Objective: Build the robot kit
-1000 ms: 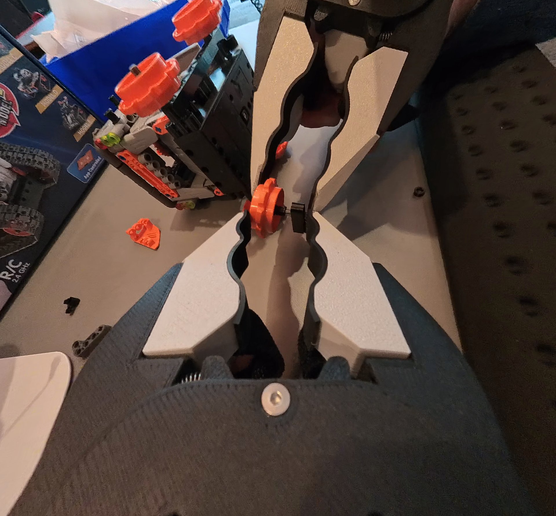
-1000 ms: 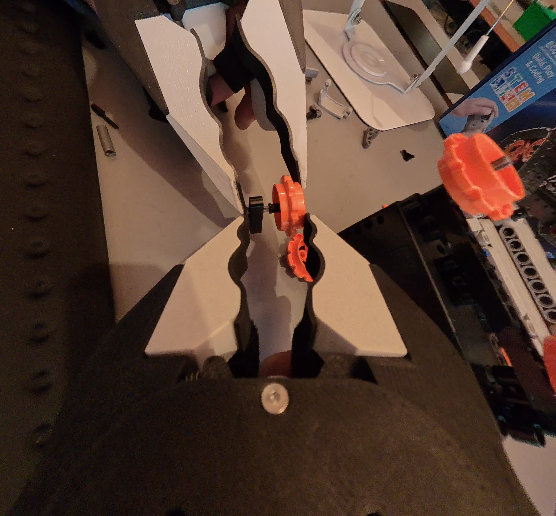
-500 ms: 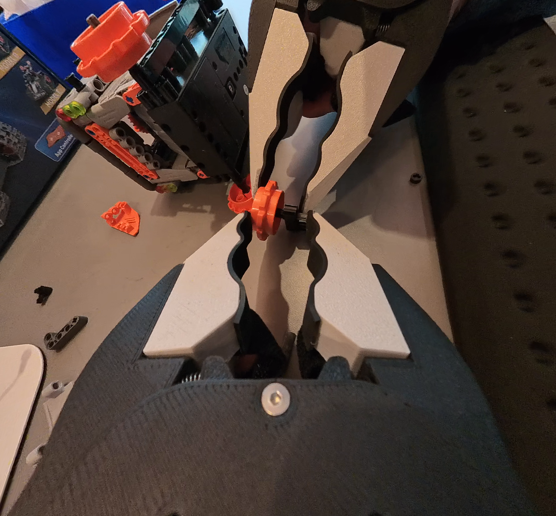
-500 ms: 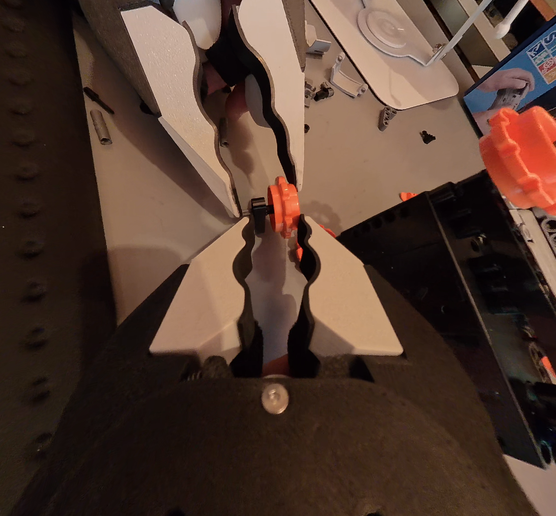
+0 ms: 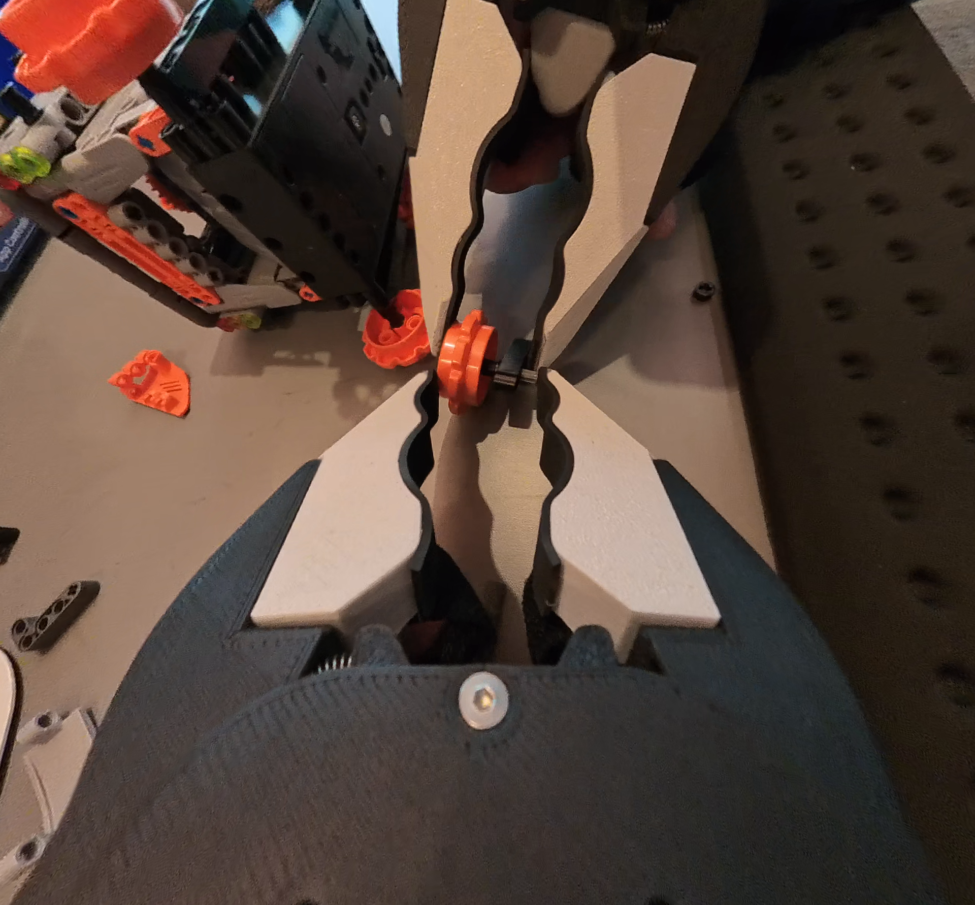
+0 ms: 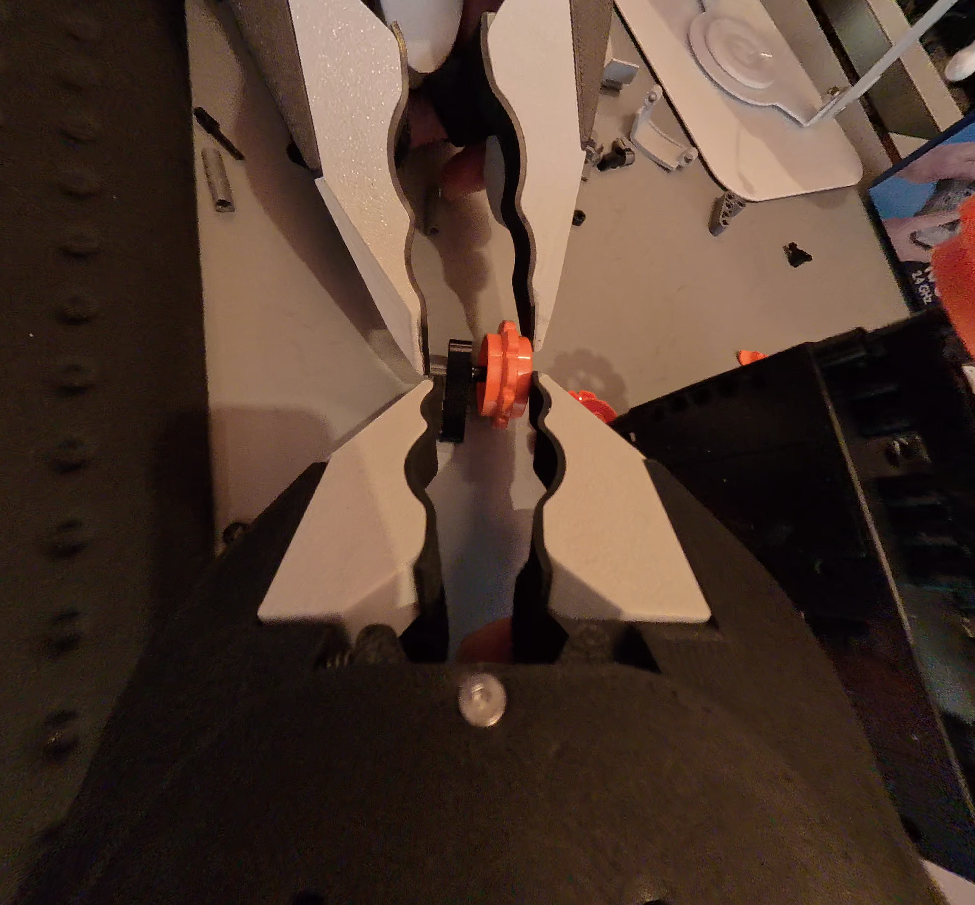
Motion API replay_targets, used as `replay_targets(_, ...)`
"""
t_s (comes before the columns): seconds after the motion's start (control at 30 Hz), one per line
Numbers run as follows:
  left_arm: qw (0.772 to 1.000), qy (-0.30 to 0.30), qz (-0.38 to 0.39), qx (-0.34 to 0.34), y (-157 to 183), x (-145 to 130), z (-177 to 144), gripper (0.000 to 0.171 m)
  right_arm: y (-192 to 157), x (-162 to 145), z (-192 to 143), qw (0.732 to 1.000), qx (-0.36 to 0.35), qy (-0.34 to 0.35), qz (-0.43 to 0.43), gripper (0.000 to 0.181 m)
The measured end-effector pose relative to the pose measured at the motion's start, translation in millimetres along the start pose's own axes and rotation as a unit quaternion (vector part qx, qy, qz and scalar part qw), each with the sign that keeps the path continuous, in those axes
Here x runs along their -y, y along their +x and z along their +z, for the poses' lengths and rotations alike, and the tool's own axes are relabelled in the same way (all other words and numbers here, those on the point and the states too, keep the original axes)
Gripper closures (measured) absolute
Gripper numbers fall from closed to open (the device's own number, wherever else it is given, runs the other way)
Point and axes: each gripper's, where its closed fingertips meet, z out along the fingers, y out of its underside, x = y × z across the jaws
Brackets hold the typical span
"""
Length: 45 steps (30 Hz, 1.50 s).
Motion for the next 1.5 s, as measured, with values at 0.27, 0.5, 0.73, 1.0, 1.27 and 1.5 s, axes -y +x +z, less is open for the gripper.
replay_targets(0.27,1.0,-0.015,0.017,-0.019,9.3,-4.2,2.5,0.134,-6.7,-2.5,0.8,1.0,0.018,-0.003,0.002,0.136)
replay_targets(0.5,0.999,-0.031,0.021,-0.014,8.4,-8.6,3.1,0.134,-9.8,-3.5,2.6,1.0,0.013,-0.013,-0.014,0.15)
replay_targets(0.73,0.996,-0.042,0.074,0.003,7.6,-11.0,1.7,0.135,-10.2,-3.6,2.4,0.999,-0.002,-0.016,-0.047,0.155)
replay_targets(1.0,0.954,-0.068,0.275,0.101,1.9,-9.0,-3.4,0.144,-5.5,7.1,-10.2,0.999,0.0,0.029,-0.016,0.162)
replay_targets(1.27,0.917,-0.079,0.366,0.139,7.1,-8.3,-5.7,0.143,-20.2,8.8,-11.2,0.98,-0.057,0.011,-0.189,0.169)
replay_targets(1.5,0.883,-0.081,0.431,0.166,12.9,-8.3,-10.7,0.144,-29.6,15.1,-11.5,0.945,-0.109,-0.003,-0.309,0.17)
